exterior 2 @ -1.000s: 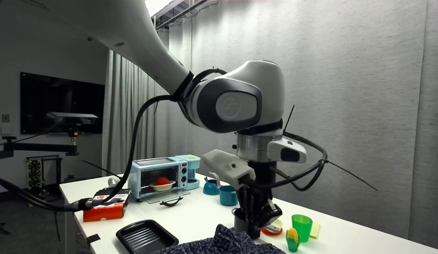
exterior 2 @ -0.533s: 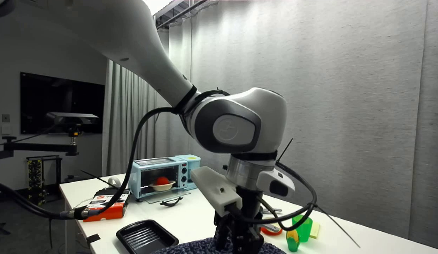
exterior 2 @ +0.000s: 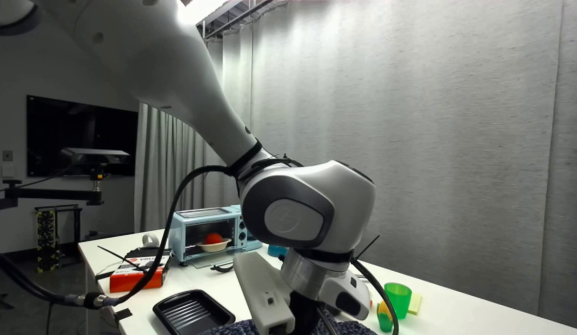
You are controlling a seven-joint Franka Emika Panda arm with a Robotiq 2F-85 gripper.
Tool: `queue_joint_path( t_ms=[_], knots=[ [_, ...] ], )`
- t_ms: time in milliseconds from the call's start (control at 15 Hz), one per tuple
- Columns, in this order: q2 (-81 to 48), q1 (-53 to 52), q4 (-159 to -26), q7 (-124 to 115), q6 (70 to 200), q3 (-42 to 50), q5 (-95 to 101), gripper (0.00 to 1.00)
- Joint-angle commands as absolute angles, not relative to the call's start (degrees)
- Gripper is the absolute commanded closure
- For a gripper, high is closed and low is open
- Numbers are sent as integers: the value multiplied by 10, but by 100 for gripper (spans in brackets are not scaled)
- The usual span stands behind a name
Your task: Move the cloth
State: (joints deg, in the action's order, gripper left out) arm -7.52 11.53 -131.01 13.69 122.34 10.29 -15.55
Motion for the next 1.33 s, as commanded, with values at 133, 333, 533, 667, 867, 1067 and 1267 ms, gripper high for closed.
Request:
queue_joint_path(
  t_ms=[133, 333, 533, 667, 867, 1067, 1267],
  knots=[
    [-75, 120, -1312, 141, 1223, 100, -156, 0],
    [-56, 120, -1308, 117, 1222, 109, -108, 0],
    [-38, 122, -1310, 96, 1225, 118, -73, 0],
    [-25, 125, -1323, 77, 1244, 125, -67, 0],
    [-14, 133, -1343, 35, 1279, 139, -62, 0],
    [-8, 140, -1366, -30, 1322, 153, -32, 0],
    [-7, 143, -1380, -97, 1361, 159, 9, 0]
  ],
)
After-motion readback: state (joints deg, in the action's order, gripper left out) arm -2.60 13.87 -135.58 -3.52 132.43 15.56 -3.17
